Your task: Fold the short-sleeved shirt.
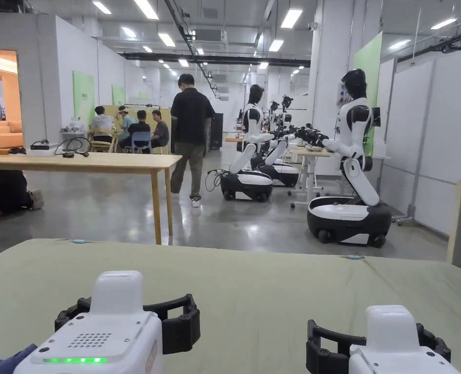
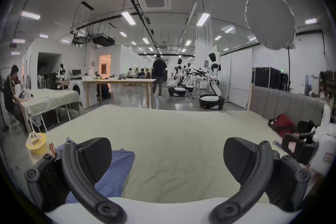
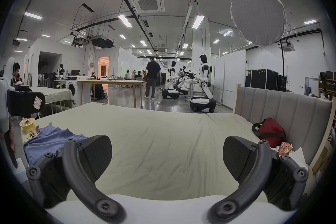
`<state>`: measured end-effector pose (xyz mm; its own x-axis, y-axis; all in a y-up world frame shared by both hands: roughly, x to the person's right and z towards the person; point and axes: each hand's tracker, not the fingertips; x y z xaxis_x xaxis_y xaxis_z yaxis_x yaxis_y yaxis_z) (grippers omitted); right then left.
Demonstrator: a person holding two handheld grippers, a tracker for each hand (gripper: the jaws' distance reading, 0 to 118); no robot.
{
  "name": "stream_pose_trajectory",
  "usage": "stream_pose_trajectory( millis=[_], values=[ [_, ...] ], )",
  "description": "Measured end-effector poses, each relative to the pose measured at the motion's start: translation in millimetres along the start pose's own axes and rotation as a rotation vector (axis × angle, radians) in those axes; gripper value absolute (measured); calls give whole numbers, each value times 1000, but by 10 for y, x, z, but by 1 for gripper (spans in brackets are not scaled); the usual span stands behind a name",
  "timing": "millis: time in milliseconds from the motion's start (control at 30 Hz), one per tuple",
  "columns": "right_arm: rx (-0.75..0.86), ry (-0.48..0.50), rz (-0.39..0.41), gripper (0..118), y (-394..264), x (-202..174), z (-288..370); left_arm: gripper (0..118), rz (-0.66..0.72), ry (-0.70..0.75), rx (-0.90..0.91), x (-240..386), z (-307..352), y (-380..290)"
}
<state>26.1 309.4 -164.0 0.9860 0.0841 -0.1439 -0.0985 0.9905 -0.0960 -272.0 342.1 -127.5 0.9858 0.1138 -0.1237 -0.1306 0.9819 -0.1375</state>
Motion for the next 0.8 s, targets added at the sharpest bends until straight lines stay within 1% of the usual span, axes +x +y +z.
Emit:
stream_pose_trajectory(
  millis=[33,67,100,133,167,200,233,267,300,333,367,400,433,500,533,567,600,633,667,700,733,767,800],
  values=[
    [2,-4,17,118,14,-13,-5,118,64,-27,-11,-64,-6,10],
    [6,-26,84,118,41,-46,-6,118,167,-73,-29,-147,-19,14],
    [16,-39,170,118,67,-100,-15,118,292,-120,-50,-276,-47,11],
    [18,-64,284,118,91,-172,-30,118,455,-167,-74,-414,-81,-17],
    [26,-91,435,118,95,-263,-53,118,643,-218,-89,-574,-122,-77],
    [36,-108,653,118,69,-377,-74,118,859,-271,-101,-749,-165,-175],
    [48,-127,896,118,9,-494,-89,118,1095,-323,-121,-913,-218,-307],
    [66,-146,1146,118,-91,-591,-96,118,1287,-373,-150,-1038,-277,-461],
    [89,-160,1425,118,-239,-672,-105,118,1473,-437,-161,-1145,-336,-633],
    [91,-168,1644,118,-365,-723,-122,118,1594,-489,-156,-1208,-385,-792],
    [78,-153,1810,118,-467,-751,-136,118,1686,-518,-158,-1234,-412,-916],
    [105,-131,1892,118,-537,-767,-134,118,1733,-505,-157,-1241,-410,-996],
    [153,-94,1898,118,-588,-750,-121,118,1708,-466,-160,-1261,-405,-1032],
    [164,-50,1813,118,-558,-766,-113,118,1588,-413,-148,-1244,-380,-990],
    [145,-26,1717,118,-477,-770,-101,118,1498,-387,-163,-1232,-371,-916],
    [123,-48,1561,118,-374,-739,-103,118,1413,-359,-170,-1211,-358,-824],
    [101,-66,1320,118,-222,-712,-103,118,1249,-323,-156,-1157,-339,-673],
    [82,-44,1078,118,-65,-647,-94,118,1088,-280,-137,-1057,-288,-508],
    [65,-33,808,118,91,-540,-79,118,894,-212,-124,-921,-242,-328],
    [56,-39,586,118,207,-444,-81,118,722,-156,-108,-787,-206,-191],
    [63,-38,371,118,286,-322,-69,118,545,-103,-84,-627,-172,-74],
    [77,-13,185,118,331,-187,-53,118,361,-49,-52,-472,-166,9],
    [71,-15,41,118,357,-82,-48,118,201,6,-35,-317,-153,64]
  ],
)
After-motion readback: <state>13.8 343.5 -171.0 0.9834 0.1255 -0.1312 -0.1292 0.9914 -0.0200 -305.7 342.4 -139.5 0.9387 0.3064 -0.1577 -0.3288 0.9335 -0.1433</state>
